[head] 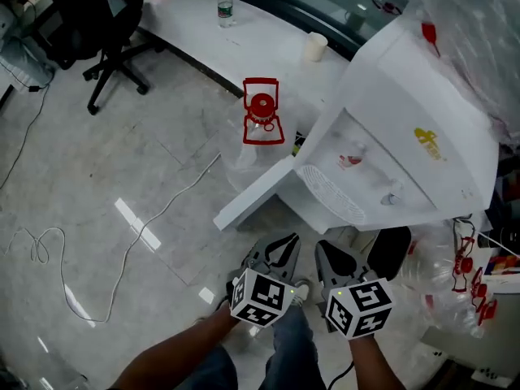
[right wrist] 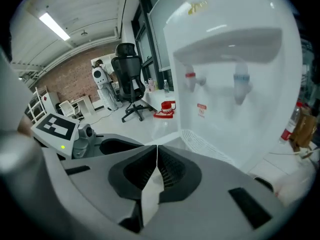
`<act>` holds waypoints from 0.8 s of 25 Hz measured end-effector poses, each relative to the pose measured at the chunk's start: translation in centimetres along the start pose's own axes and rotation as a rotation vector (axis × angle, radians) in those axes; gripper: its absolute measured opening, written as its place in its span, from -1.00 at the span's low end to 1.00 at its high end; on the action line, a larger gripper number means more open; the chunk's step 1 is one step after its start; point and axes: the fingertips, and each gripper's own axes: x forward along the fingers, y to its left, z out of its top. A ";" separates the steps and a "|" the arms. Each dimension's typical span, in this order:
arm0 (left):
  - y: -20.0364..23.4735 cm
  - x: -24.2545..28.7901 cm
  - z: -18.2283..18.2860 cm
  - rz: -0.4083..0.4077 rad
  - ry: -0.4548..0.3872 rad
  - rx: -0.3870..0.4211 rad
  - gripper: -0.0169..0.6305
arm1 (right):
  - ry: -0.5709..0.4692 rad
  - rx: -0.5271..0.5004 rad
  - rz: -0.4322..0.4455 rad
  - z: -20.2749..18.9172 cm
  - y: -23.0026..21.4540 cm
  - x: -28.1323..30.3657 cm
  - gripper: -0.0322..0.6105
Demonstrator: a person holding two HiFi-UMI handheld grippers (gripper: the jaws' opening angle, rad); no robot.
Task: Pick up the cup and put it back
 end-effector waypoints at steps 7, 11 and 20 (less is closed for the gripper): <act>-1.8 -8.5 10.7 0.034 -0.023 -0.004 -0.91 | -0.030 -0.010 0.005 7.2 4.4 -8.4 -0.83; -3.6 -12.9 16.0 0.039 -0.038 0.002 -0.91 | -0.043 0.006 0.012 9.9 6.7 -12.7 -0.83; -7.3 -20.1 24.3 0.002 -0.070 -0.001 -0.91 | -0.152 0.063 -0.019 15.6 10.8 -21.0 -0.83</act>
